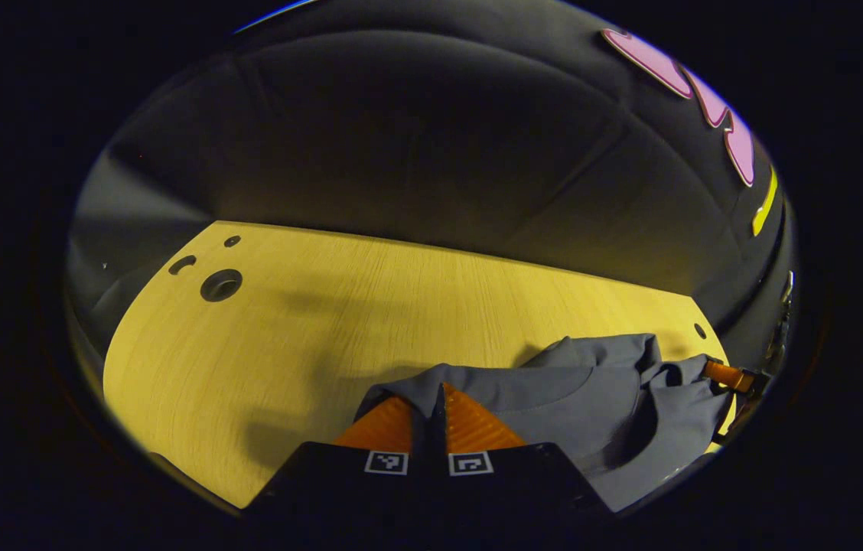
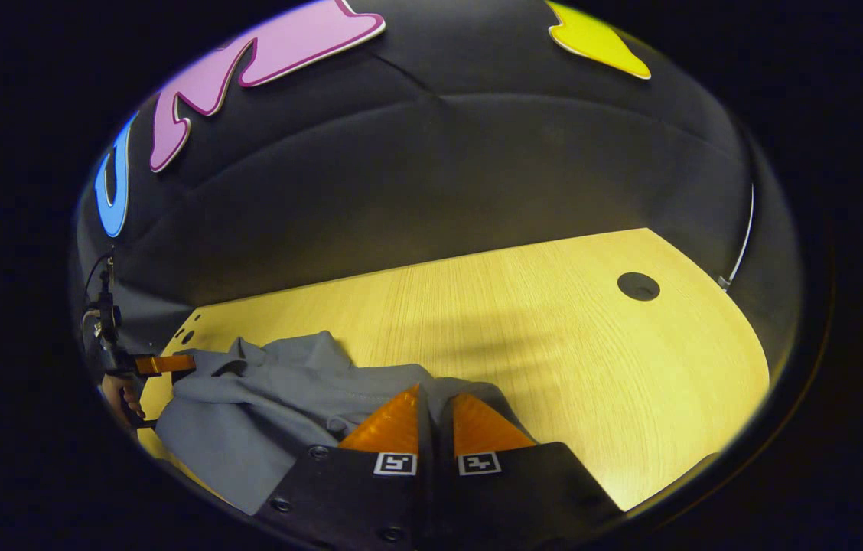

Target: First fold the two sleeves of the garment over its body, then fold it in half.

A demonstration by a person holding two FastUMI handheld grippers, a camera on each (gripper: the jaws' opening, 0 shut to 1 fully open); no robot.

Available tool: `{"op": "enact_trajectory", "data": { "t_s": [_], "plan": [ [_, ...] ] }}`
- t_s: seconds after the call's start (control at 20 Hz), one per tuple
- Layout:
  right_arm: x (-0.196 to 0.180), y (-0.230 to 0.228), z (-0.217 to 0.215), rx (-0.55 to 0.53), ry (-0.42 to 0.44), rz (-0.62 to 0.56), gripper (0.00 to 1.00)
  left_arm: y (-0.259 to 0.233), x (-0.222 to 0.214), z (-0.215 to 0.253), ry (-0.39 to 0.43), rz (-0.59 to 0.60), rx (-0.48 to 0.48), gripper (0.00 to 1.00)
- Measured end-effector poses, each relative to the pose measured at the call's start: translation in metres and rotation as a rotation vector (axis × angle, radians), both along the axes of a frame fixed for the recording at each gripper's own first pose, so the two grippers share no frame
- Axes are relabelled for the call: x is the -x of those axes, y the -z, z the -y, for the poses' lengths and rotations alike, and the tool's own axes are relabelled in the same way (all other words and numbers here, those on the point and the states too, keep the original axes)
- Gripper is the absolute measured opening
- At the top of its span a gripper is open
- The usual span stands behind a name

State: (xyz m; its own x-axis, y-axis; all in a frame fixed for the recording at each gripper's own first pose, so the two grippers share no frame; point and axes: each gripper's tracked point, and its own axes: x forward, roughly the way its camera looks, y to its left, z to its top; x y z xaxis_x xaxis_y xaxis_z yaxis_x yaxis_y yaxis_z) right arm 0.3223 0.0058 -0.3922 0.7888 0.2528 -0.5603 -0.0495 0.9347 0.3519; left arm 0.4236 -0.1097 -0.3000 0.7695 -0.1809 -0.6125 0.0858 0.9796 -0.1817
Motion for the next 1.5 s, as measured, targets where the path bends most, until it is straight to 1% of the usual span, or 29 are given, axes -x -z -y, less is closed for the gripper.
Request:
{"op": "enact_trajectory", "data": {
  "t_s": [0.05,0.2,0.25,0.3,0.35,0.4,0.45,0.5,0.55,0.6,0.65,0.7,0.75,0.8,0.85,0.9,1.0,1.05,1.15,1.3,1.5],
  "plan": [
    [0.0,0.005,0.0,0.004,0.001,-0.008,0.05,0.002,-0.001,-0.001,-0.001,-0.001,-0.005,0.05],
    [0.002,0.01,0.0,0.034,0.008,-0.026,0.06,0.008,-0.001,0.001,-0.005,-0.005,-0.021,0.05],
    [0.001,0.011,0.001,0.044,0.011,-0.028,0.1,0.007,-0.002,0.0,-0.008,0.003,-0.03,0.06],
    [0.001,0.011,0.002,0.051,0.014,-0.032,0.11,0.005,0.0,0.0,-0.009,0.005,-0.036,0.1],
    [0.003,0.011,0.001,0.047,0.018,-0.044,0.16,0.004,0.001,0.0,-0.011,0.004,-0.046,0.11],
    [0.005,0.011,0.002,0.047,0.03,-0.061,0.17,0.003,0.005,-0.001,-0.017,-0.006,-0.062,0.13],
    [0.006,0.011,0.005,0.052,0.045,-0.075,0.13,0.003,0.008,-0.003,-0.023,-0.016,-0.076,0.16],
    [0.008,0.01,0.009,0.067,0.057,-0.088,0.32,0.0,0.012,-0.001,-0.02,-0.014,-0.076,0.24],
    [0.012,0.005,0.013,0.082,0.06,-0.092,0.4,-0.003,0.015,0.004,-0.014,-0.005,-0.068,0.33],
    [0.015,-0.001,0.017,0.096,0.058,-0.087,0.43,-0.012,0.02,0.004,-0.01,0.012,-0.068,0.48],
    [0.018,-0.005,0.018,0.107,0.054,-0.079,0.55,-0.013,0.021,0.004,-0.007,0.029,-0.072,0.63],
    [0.02,-0.01,0.02,0.121,0.046,-0.069,0.55,-0.02,0.027,0.006,-0.002,0.043,-0.072,0.7],
    [0.025,-0.017,0.022,0.132,0.04,-0.059,0.51,-0.025,0.033,0.01,0.005,0.054,-0.069,0.75],
    [0.029,-0.024,0.022,0.138,0.033,-0.048,0.61,-0.032,0.038,0.012,0.01,0.065,-0.07,0.79],
    [0.031,-0.032,0.021,0.139,0.027,-0.033,0.63,-0.038,0.044,0.013,0.012,0.078,-0.079,0.89],
    [0.035,-0.043,0.021,0.137,0.023,-0.016,0.65,-0.047,0.05,0.014,0.016,0.093,-0.083,0.96],
    [0.046,-0.065,0.02,0.132,0.017,0.016,0.72,-0.066,0.063,0.021,0.029,0.122,-0.08,0.96],
    [0.053,-0.077,0.019,0.129,0.013,0.028,0.77,-0.077,0.07,0.023,0.032,0.137,-0.079,0.96],
    [0.068,-0.102,0.018,0.124,0.003,0.058,0.82,-0.099,0.086,0.026,0.039,0.164,-0.075,0.96],
    [0.092,-0.134,0.018,0.121,-0.018,0.1,0.86,-0.131,0.113,0.033,0.063,0.217,-0.069,0.96],
    [0.125,-0.164,0.02,0.119,-0.041,0.142,0.88,-0.166,0.152,0.041,0.082,0.26,-0.038,0.96]
  ]
}}
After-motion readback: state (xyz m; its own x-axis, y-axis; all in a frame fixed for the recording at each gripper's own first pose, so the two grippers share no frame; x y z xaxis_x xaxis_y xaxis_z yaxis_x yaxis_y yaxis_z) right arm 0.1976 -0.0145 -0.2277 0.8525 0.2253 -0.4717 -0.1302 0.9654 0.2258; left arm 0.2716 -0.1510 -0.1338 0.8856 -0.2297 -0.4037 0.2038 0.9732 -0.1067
